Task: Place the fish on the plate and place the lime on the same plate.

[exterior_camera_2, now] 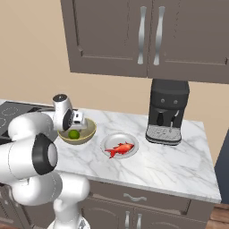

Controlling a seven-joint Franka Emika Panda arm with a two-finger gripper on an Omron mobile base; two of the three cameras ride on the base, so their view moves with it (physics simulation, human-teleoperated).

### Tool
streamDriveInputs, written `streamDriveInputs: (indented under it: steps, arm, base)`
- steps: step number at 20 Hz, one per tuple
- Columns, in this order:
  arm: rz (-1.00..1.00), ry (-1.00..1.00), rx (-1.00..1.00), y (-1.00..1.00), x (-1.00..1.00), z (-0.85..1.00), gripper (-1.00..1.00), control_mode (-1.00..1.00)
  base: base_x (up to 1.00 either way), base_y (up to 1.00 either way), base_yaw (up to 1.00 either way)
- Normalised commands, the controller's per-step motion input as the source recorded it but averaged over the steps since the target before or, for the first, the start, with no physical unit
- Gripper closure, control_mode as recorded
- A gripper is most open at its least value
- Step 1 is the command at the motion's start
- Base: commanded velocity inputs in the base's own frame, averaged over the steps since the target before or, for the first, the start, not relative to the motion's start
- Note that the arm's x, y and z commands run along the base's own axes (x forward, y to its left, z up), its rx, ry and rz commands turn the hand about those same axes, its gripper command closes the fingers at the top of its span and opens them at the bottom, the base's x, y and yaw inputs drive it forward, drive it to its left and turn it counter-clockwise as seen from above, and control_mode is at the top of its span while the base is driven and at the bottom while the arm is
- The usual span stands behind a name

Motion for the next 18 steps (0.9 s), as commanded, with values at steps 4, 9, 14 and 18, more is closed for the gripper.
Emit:
streamDriveInputs:
  steps: [4,9,14,18]
  arm:
    - [0.0,0.0,0.0,0.0,0.19,-0.05,-1.0,-1.0]
    - [0.0,0.0,0.0,0.0,0.01,-0.19,-1.0,-1.0]
    - [0.0,0.0,0.0,0.0,0.0,-0.21,-1.0,-1.0]
    - [0.0,0.0,0.0,0.0,0.0,-0.08,-1.0,-1.0]
  base:
    - [0.0,0.0,0.0]
    - [0.0,0.0,0.0]
    - [0.0,0.0,0.0]
    - [0.0,0.0,0.0]
